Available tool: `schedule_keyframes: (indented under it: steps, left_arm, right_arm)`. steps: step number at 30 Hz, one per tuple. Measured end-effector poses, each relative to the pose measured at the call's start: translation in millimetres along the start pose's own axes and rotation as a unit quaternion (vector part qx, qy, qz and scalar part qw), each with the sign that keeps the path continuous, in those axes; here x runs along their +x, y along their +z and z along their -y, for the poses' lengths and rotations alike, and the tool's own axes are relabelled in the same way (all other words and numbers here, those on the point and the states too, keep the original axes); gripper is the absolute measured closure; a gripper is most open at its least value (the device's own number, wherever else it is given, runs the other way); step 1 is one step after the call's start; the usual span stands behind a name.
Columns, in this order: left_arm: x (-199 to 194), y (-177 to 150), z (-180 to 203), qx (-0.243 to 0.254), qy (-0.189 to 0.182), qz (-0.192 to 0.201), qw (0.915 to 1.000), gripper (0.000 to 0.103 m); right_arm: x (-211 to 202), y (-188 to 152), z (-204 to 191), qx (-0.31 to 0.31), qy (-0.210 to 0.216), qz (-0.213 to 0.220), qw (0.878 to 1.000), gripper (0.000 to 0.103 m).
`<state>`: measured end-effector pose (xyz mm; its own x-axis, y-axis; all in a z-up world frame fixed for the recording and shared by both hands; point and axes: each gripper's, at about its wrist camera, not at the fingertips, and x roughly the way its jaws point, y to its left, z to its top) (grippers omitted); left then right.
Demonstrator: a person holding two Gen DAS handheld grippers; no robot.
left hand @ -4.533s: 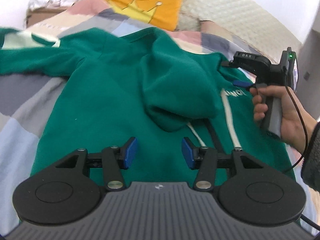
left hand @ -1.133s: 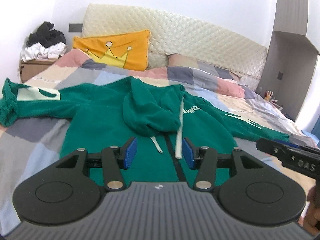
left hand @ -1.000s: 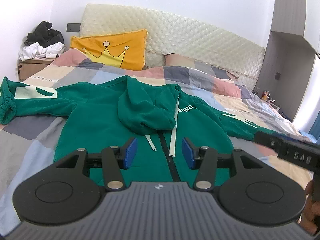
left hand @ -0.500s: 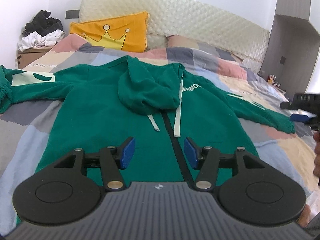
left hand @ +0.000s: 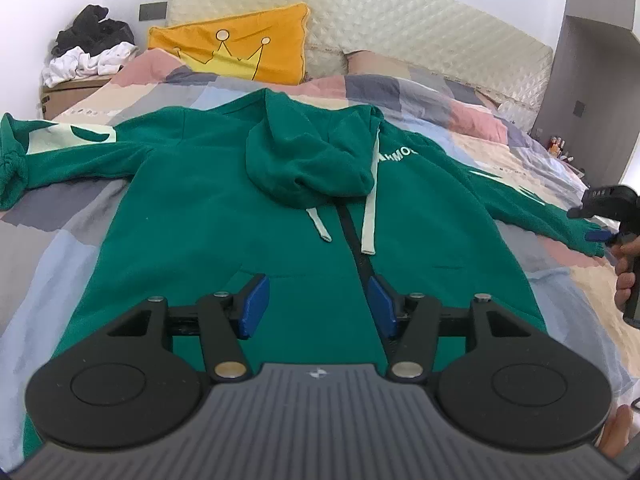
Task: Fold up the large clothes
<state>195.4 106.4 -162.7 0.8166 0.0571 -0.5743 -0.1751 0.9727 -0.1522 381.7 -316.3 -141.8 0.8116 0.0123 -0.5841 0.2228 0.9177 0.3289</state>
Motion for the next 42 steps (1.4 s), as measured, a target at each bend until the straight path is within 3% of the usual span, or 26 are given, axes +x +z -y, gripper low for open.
schedule_keyframes:
  steps: [4,12,13,15,18,22,26,33,42]
  left_arm:
    - [9.7,-1.3,1.6,-0.003,0.009,-0.015,0.9998,0.042]
    - [22.2,-6.1,0.7,0.002,0.028,-0.031,0.9991,0.041]
    - [23.8,-6.4,0.8,0.002,0.029,-0.032,0.9991,0.041]
    - [28.3,-6.8,1.7,0.003,0.031,-0.036,0.9989,0.041]
    - [35.7,-7.9,4.3,0.007,0.033,-0.041,0.9986,0.041]
    - [46.3,-9.7,7.7,0.013,0.037,-0.052,0.9979,0.041]
    - [51.9,-11.2,7.3,0.009,0.035,-0.054,0.9979,0.041]
    - [58.8,-9.2,-3.7,-0.045,0.018,-0.051,0.9975,0.041]
    - [68.8,-10.1,-10.1,-0.068,0.022,-0.063,0.9954,0.041]
  right_arm:
    - [23.9,-1.7,15.5,0.032,0.000,-0.022,0.999,0.050]
    - [50.4,-1.1,34.8,0.057,0.010,-0.019,0.998,0.049]
    - [53.0,-0.5,37.1,0.064,0.013,-0.018,0.998,0.046]
    - [55.8,-1.2,44.5,0.087,0.017,-0.012,0.996,0.029]
    - [58.7,-5.5,59.7,0.151,0.024,0.004,0.988,0.021]
    - [74.2,-5.6,73.9,0.195,0.049,0.004,0.980,0.021]
    - [90.9,-4.5,71.0,0.152,0.020,-0.001,0.988,0.021]
    - [108.5,2.1,78.9,0.186,0.036,0.035,0.981,0.017]
    - [139.0,19.6,117.8,0.264,0.061,0.108,0.957,0.019]
